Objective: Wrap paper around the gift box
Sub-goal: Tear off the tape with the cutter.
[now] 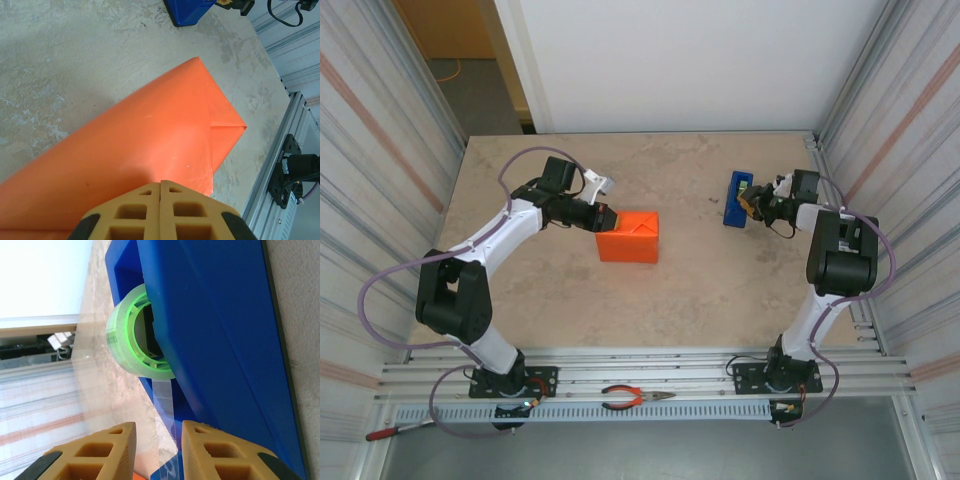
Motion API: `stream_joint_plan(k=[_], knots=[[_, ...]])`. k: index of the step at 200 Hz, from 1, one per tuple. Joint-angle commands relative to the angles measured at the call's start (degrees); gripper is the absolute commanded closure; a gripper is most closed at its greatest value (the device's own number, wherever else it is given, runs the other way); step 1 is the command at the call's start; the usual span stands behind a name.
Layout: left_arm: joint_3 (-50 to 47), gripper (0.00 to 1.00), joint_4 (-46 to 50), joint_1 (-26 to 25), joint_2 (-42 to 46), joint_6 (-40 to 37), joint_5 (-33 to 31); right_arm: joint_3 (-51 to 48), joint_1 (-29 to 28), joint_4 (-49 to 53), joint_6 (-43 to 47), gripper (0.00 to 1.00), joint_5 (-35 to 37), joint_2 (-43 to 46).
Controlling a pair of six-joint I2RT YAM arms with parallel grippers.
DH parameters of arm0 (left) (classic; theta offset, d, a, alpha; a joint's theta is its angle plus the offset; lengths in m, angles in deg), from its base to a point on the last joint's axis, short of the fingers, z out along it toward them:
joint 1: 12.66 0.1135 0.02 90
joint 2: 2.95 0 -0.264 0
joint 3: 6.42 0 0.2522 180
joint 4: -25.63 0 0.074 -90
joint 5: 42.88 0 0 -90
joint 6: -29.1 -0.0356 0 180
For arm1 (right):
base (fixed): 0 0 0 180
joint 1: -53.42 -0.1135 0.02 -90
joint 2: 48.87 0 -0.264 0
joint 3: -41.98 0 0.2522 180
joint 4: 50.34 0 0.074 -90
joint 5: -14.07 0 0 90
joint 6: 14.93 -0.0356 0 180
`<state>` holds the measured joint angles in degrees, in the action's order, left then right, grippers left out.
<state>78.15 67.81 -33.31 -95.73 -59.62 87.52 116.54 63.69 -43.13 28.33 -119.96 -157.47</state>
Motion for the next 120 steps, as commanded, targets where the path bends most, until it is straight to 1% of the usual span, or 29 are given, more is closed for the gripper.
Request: stream_joint_plan(k=[1, 60, 120], knots=[[-2.4, 1.0, 5.0, -0.8, -1.5, -1.3, -2.3, -2.6, -0.1, -2.0, -2.8, 0.71, -0.9, -0.2], [-2.4, 1.0, 5.1, -1.0, -1.5, -1.5, -2.3, -6.1, 0.3, -7.2, -6.1, 0.7, -2.0, 0.1], [-2.4, 1.0, 5.1, -1.2, -1.5, -1.5, -2.3, -8.7, 0.6, -9.7, -7.1, 0.71, -2.3, 0.5]])
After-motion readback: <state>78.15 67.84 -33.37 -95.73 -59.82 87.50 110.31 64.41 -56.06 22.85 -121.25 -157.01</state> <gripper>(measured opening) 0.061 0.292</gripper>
